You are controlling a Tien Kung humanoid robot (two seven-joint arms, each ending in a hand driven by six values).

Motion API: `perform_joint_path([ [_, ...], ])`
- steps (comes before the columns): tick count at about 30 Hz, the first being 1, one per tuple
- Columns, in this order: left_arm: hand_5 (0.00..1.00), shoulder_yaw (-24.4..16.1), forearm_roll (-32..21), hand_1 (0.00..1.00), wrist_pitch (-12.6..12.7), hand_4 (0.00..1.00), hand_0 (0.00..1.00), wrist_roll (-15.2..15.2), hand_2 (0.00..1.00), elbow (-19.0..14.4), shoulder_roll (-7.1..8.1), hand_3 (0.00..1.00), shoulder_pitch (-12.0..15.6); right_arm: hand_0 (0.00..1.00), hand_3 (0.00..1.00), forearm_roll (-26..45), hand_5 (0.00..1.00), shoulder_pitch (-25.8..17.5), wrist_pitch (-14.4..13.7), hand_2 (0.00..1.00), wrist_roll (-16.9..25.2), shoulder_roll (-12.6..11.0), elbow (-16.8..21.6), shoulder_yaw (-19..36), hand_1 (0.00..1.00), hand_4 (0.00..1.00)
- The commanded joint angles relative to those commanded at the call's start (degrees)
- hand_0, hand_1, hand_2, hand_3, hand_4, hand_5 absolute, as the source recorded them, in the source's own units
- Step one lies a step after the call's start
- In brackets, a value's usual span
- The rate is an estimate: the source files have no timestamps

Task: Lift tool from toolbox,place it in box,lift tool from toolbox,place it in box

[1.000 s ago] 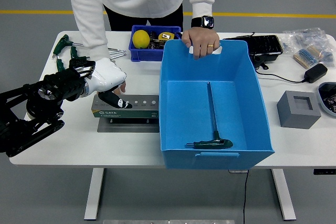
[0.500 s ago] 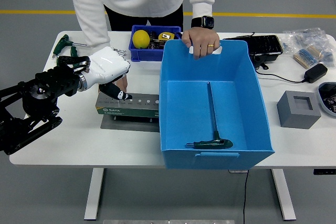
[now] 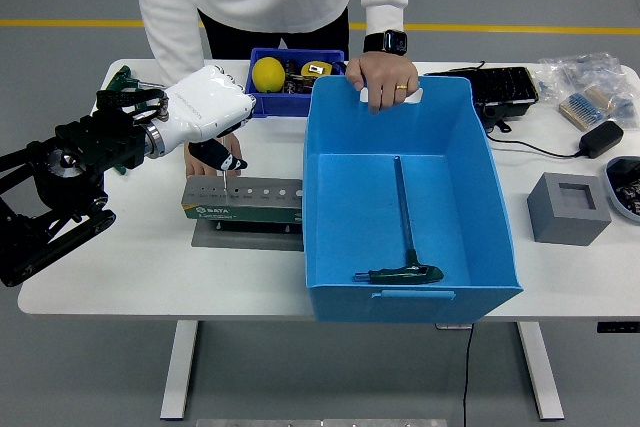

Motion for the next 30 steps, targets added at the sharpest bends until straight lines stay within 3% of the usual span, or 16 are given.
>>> perform_joint_path([
  [14, 0.343, -0.76, 0.0, 0.002, -4.16, 0.885, 0.257, 0.12, 0.002, -4.02, 1.58, 0.016, -3.41, 0.755, 0.711, 0.82, 0.834, 0.07, -0.09, 0.732, 0.11, -0.15, 0.0, -0.39, 0.69, 0.97],
  [23, 0.335, -4.4, -1.95, 0.002, -6.48, 0.877, 0.26, 0.95, 0.002, -8.08, 3.34, 0.019, -6.35, 0.754, 0.711, 0.96, 0.833, 0.13, -0.08, 0.732, 0.15, -0.22, 0.0, -0.48, 0.691, 0.97],
  [30, 0.316, -8.26, -4.81, 0.002, -6.23, 0.857, 0.26, 1.96, 0.002, -11.58, 2.09, 0.022, -8.32, 0.754, 0.712, 0.73, 0.833, 0.24, -0.05, 0.732, 0.12, -0.28, 0.0, -0.44, 0.689, 0.97],
])
